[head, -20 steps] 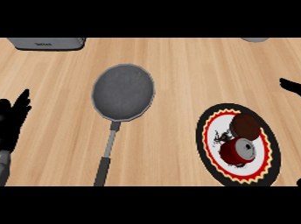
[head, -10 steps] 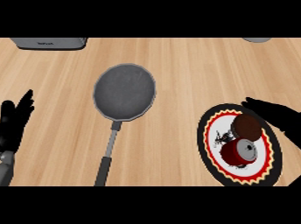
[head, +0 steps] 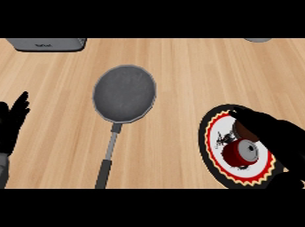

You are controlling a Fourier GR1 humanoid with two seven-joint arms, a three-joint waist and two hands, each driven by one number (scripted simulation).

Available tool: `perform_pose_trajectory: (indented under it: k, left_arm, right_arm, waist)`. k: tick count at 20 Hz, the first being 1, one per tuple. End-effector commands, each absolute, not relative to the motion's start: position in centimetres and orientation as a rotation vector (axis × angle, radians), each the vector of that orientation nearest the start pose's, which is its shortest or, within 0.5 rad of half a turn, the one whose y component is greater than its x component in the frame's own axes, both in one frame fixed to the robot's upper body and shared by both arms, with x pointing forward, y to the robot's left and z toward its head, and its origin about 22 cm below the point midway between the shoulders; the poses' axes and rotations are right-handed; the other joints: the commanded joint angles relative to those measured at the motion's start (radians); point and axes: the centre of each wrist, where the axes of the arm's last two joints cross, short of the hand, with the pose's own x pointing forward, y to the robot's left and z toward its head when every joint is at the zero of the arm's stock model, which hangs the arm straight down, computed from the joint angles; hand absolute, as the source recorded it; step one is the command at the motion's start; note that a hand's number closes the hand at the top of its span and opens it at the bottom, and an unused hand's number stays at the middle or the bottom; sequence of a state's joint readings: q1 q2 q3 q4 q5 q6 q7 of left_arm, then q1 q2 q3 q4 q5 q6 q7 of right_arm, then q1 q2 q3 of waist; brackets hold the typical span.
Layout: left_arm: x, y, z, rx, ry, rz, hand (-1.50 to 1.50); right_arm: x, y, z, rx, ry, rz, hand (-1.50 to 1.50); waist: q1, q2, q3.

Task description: Pick the can from the plate and place it in the pan

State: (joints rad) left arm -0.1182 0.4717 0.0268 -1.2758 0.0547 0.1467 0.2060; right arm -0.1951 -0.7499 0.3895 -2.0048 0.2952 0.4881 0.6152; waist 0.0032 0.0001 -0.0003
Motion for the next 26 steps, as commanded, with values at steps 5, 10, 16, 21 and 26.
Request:
perform_pose_trajectory:
  k: [5,10,16,21,26]
  left_arm:
    - [26.0,35.5,1.3,0.500,-1.201,-0.100,0.00]
    - [26.1,35.7,1.7,0.496,-1.206,-0.096,0.00]
    - [27.2,33.8,0.5,0.496,-1.197,-0.088,0.00]
    - [26.6,33.9,-0.4,0.503,-1.204,-0.099,0.00]
    - [26.7,34.9,2.0,0.489,-1.202,-0.109,0.00]
  right_arm:
    - [23.6,-24.0,13.1,-0.623,-1.004,1.445,-1.50]
    - [23.2,-23.0,12.4,-0.598,-1.026,1.436,-1.50]
    - [22.7,-23.3,9.9,-0.604,-1.035,1.445,-1.50]
    - [23.9,-21.2,9.8,-0.600,-1.034,1.443,-1.50]
    - [25.6,-23.5,7.6,-0.600,-0.966,1.449,-1.50]
  waist:
    - [0.000,-0.001,0.000]
    - [-0.002,-0.001,0.000]
    - [-0.005,-0.001,0.000]
    - [-0.003,0.000,0.000]
    - [-0.001,0.000,0.000]
